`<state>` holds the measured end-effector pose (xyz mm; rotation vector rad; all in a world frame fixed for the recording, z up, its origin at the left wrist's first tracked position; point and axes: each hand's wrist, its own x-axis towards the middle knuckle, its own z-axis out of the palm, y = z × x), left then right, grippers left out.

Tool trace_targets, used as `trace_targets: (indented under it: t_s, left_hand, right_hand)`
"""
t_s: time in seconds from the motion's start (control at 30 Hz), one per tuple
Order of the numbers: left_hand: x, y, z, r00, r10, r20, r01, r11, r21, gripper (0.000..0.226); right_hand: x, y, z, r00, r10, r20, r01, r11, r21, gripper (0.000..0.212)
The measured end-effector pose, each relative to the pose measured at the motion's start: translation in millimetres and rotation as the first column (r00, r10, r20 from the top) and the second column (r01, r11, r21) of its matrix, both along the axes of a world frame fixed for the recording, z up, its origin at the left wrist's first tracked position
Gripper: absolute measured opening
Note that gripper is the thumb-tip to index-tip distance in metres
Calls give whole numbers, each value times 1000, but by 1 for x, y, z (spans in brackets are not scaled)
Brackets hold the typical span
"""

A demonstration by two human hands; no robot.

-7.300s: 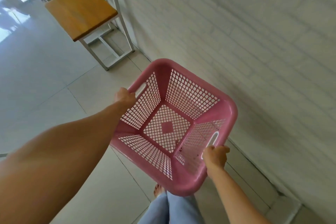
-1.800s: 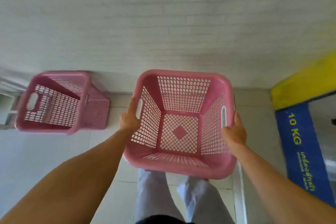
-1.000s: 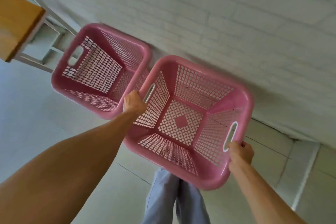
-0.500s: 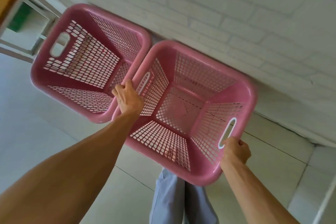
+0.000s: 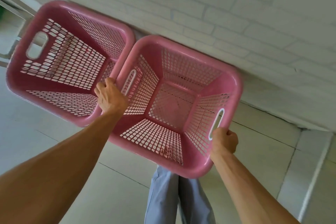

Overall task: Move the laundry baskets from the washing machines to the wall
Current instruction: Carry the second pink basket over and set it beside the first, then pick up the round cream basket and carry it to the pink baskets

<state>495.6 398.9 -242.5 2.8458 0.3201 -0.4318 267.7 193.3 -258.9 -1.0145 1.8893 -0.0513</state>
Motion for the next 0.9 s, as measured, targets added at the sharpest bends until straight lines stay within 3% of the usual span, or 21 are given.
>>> trace_targets:
  t_s: [0.2, 0.4, 0.5, 0.6, 0.77, 0.9]
  left_hand:
    - [-26, -26, 37, 991, -116, -73, 113, 993, -43, 52]
    - [-111, -94, 95, 890, -433, -144, 393, 887, -244, 50]
    - [-162, -131, 125, 749, -651, -122, 593, 741, -315, 50]
    - [-207, -160, 154, 554, -829, -83, 755, 542, -369, 53]
    - [-272, -178, 202, 268, -956, -123, 846, 294, -445, 54]
    - [-343, -185, 237, -11, -994, -109, 895, 38, -445, 58]
  right_hand:
    - [-5, -7, 21, 952, 285, -114, -278, 958, 77, 30]
    - [-35, -4, 93, 938, 340, -63, -342, 940, -15, 42]
    - [-71, -2, 129, 957, 291, -25, -291, 956, -29, 44]
    - [-117, 2, 166, 987, 161, -24, -161, 987, -13, 41]
    - [-197, 17, 217, 999, -40, 14, 41, 998, -54, 38]
    - [-279, 45, 261, 948, -316, 32, 317, 941, -114, 39]
